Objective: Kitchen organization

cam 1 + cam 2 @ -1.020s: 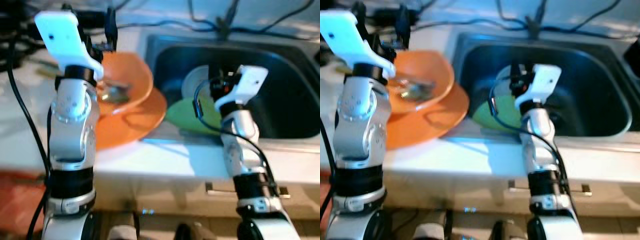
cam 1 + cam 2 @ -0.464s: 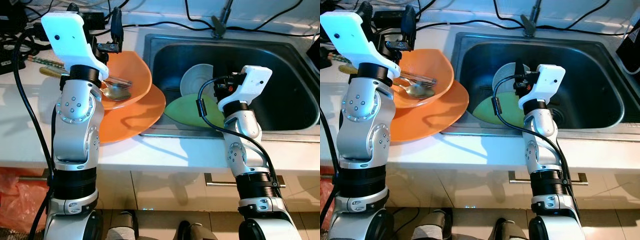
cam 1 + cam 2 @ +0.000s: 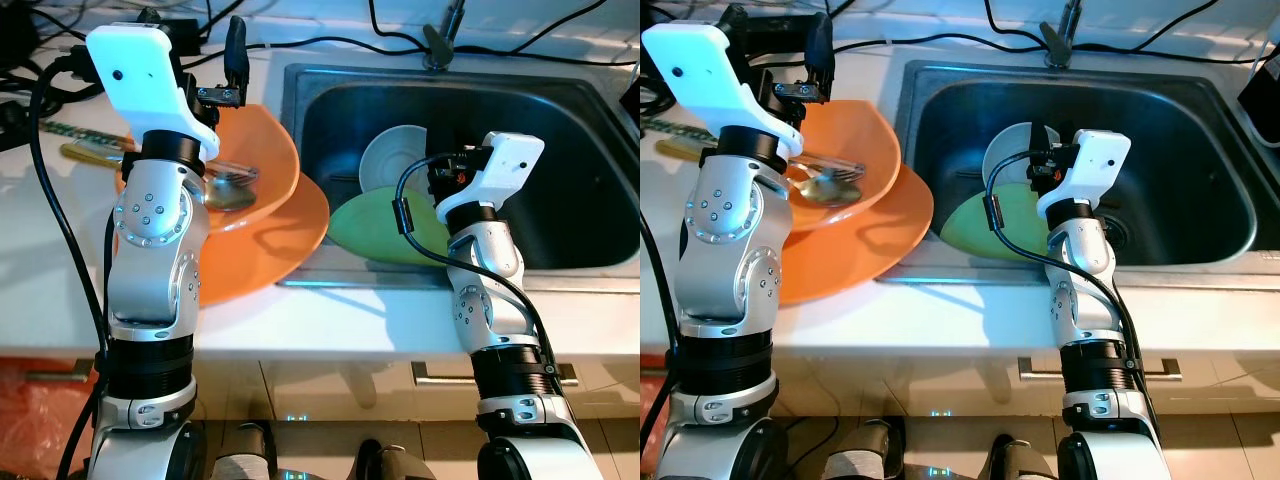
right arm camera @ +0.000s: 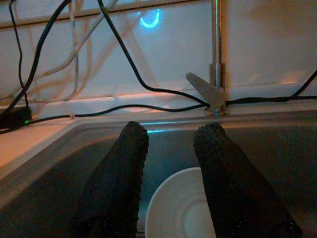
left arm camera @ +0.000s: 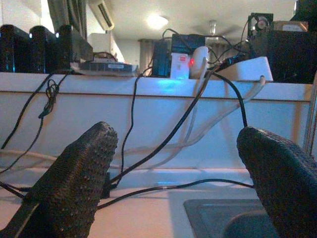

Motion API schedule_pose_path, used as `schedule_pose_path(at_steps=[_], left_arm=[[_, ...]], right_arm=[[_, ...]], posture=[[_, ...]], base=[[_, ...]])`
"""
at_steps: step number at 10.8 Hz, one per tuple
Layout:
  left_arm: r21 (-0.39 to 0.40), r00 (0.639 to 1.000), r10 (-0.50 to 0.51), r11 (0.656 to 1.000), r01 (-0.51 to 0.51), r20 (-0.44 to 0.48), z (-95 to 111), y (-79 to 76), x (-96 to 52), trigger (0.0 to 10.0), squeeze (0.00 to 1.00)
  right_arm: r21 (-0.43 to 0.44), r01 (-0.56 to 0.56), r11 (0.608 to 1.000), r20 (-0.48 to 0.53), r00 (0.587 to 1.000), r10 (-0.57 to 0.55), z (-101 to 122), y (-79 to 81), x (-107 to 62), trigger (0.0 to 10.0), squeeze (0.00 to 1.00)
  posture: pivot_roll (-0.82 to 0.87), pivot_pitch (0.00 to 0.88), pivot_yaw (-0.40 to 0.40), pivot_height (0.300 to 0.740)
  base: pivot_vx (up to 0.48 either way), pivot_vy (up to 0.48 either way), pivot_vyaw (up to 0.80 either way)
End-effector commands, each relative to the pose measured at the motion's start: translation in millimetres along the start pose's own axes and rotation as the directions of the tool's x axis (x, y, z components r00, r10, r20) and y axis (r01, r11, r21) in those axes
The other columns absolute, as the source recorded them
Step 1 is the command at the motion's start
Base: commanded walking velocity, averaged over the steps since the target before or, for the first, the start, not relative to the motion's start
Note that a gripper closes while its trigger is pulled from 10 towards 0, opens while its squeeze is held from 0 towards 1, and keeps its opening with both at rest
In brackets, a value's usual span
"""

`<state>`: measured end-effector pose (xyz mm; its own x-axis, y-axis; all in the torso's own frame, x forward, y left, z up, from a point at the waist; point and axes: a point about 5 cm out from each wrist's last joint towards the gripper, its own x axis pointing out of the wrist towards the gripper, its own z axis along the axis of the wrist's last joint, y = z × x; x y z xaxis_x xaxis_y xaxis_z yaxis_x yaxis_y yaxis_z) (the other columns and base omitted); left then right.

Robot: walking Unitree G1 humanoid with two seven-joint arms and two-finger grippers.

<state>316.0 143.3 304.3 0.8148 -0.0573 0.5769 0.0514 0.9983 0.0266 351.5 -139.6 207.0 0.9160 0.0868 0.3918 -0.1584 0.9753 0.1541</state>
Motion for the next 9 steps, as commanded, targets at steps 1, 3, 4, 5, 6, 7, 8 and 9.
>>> schedule_pose_path(at_steps=[1, 3, 4, 5, 6, 7, 8, 9], left_arm=[[0.005, 1.0, -0.014, 1.0, 0.014, 0.001, 1.2, -2.3, -1.7, 10.0, 0.0], [0.004, 1.0, -0.015, 1.0, 0.015, 0.003, 1.9, -3.2, -1.9, 10.0, 0.0], [0.01, 1.0, -0.016, 1.0, 0.016, 0.001, 2.0, -3.7, -1.9, 10.0, 0.0], [0.016, 1.0, -0.016, 1.0, 0.016, 0.002, 2.5, -3.9, -1.7, 10.0, 0.0], [0.015, 1.0, -0.017, 1.0, 0.017, 0.005, 3.2, -4.2, -1.7, 10.0, 0.0], [0.014, 1.0, -0.017, 1.0, 0.017, 0.007, 3.8, -4.3, -1.5, 10.0, 0.0], [0.014, 1.0, -0.016, 1.0, 0.016, 0.01, 4.3, -4.4, -1.2, 10.0, 0.0], [0.015, 1.0, -0.017, 1.0, 0.016, 0.011, 4.6, -4.4, -1.0, 10.0, 0.0]], right_arm=[[-0.001, 0.01, 1.0, -0.007, 1.0, -0.01, -1.8, -2.2, -3.2, 10.0, 0.0], [-0.001, 0.009, 1.0, -0.008, 1.0, -0.01, -2.0, -2.2, -3.6, 10.0, 0.0], [-0.002, 0.01, 1.0, -0.009, 1.0, -0.01, -2.0, -2.2, -3.9, 10.0, 0.0], [-0.003, 0.011, 1.0, -0.01, 1.0, -0.011, -2.3, -2.5, -4.1, 10.0, 0.0], [-0.003, 0.012, 1.0, -0.01, 1.0, -0.012, -2.3, -2.6, -4.2, 10.0, 0.0], [-0.003, 0.013, 1.0, -0.011, 1.0, -0.013, -2.5, -2.7, -4.4, 10.0, 0.0], [-0.003, 0.012, 1.0, -0.013, 1.0, -0.012, -2.6, -2.7, -4.5, 10.0, 0.0], [-0.003, 0.013, 1.0, -0.013, 1.0, -0.013, -2.5, -2.7, -4.6, 10.0, 0.0]], posture=[[0.14, 0.193, -0.042, 0.74], [0.14, 0.197, -0.042, 0.74], [0.14, 0.198, -0.043, 0.74], [0.14, 0.2, -0.043, 0.74], [0.14, 0.199, -0.043, 0.74], [0.14, 0.198, -0.043, 0.74], [0.14, 0.198, -0.042, 0.74], [0.14, 0.198, -0.043, 0.74]], base=[[0.0, 0.0, 0.0], [-0.259, 0.0, 0.0], [0.0, 0.0, 0.0], [0.0, 0.0, 0.0], [0.0, 0.0, 0.0], [0.0, 0.0, 0.0], [0.0, 0.0, 0.0], [0.0, 0.0, 0.0]])
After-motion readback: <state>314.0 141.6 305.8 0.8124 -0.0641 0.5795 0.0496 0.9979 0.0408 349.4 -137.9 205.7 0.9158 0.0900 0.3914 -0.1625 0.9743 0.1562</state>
